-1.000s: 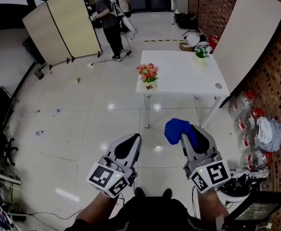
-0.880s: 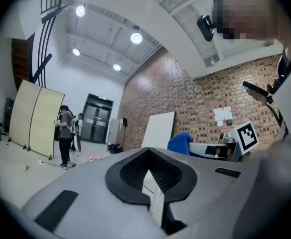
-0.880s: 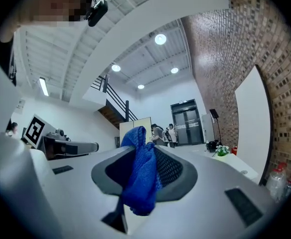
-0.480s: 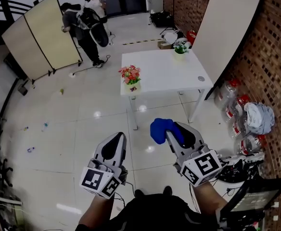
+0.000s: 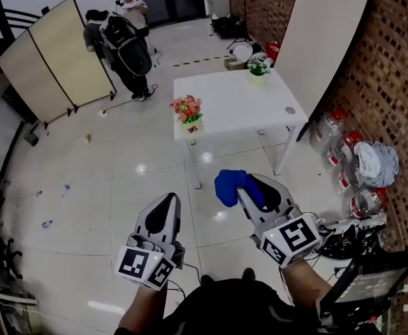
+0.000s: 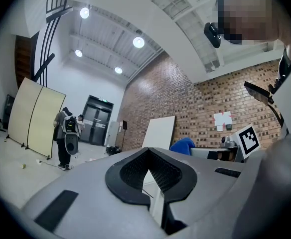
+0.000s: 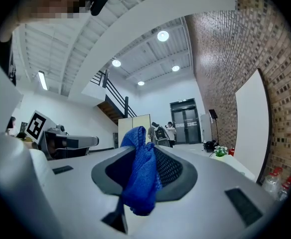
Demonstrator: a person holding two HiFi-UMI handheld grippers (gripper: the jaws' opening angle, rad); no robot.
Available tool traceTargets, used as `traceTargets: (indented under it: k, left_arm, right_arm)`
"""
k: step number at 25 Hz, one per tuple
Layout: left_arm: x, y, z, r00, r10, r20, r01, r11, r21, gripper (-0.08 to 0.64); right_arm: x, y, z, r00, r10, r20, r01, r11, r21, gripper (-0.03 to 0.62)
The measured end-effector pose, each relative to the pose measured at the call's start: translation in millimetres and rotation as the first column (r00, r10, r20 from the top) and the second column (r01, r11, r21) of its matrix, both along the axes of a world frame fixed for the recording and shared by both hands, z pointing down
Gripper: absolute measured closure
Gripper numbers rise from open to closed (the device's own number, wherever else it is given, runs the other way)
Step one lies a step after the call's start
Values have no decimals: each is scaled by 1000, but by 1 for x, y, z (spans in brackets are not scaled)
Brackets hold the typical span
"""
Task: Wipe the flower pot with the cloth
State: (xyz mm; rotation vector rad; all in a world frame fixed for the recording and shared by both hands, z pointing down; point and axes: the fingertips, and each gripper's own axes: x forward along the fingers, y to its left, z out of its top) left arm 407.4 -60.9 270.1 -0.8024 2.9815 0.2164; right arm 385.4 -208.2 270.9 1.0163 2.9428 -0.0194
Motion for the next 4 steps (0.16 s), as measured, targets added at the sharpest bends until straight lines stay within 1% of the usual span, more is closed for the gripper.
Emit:
traceTargets:
  k: [4]
  left_arm:
    - [1,8,2,1000,-3,-5,3,1000,-5,563]
  right_arm:
    - [-2,4,3,1000,5,-5,-5,1000,1,495]
